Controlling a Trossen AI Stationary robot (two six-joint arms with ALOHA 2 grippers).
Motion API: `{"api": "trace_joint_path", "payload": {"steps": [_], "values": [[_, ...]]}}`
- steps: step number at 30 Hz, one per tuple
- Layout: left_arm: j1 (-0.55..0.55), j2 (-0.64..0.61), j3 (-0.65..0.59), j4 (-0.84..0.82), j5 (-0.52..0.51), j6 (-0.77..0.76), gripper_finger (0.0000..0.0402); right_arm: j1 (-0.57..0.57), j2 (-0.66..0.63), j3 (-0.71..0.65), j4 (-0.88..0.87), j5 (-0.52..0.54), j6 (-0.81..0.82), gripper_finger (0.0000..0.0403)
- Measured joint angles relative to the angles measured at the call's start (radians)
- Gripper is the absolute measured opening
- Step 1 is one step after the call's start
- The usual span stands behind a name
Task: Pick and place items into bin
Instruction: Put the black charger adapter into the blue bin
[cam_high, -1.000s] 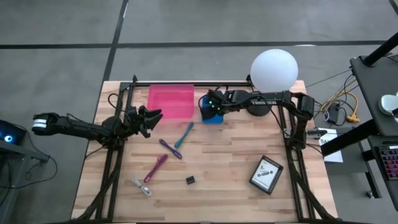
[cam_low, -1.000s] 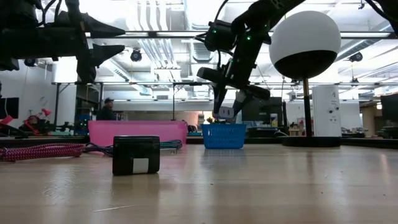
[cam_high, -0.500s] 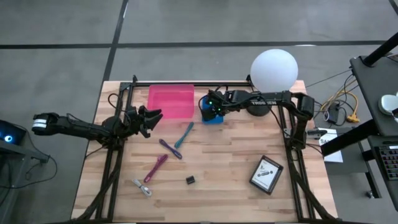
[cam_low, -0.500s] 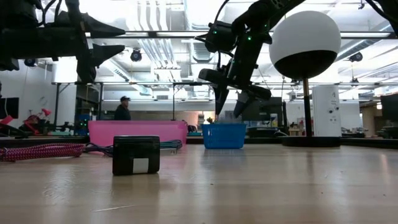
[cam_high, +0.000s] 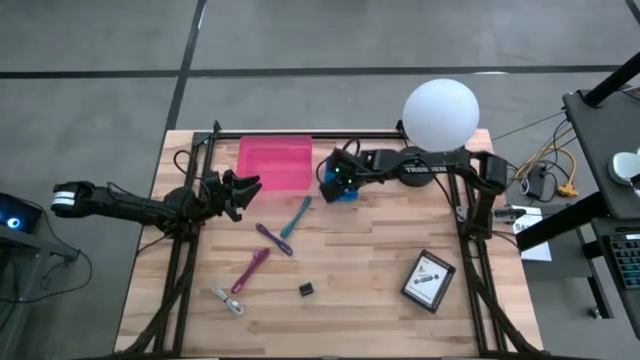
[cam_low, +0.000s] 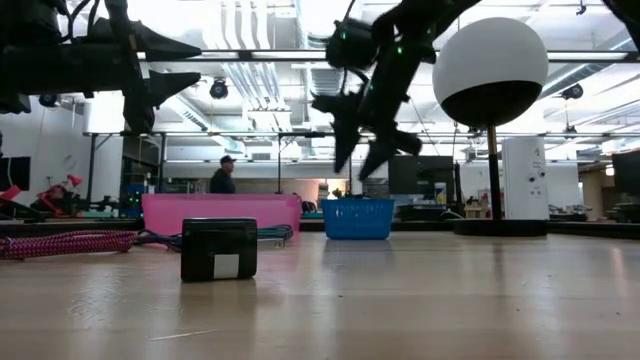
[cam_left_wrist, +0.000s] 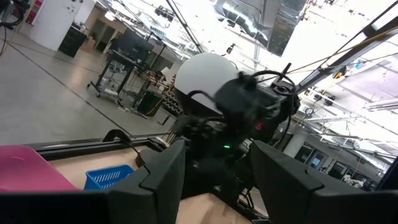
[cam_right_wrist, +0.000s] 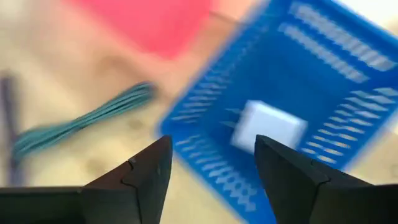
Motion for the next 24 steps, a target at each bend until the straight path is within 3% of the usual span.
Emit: {"api": "trace_joint_path", "payload": {"steps": [11,19,24], "values": [[0.0,0.003,0.0,-0.002,0.002,0.007,0.0169,0.214,-0.026,0.002,0.204,-0.273,-0.34,0.0201],[0.0,0.004,0.0,-0.002,0.002,0.008,0.0169,0.403,0.005,0.002,0.349,-0.236,-0.65,0.0201],[0.0,0.005,0.0,-0.004,0.015,0.008,0.0169,0.459,0.051,0.005,0.424,-0.165,-0.7,0.0201]]}}
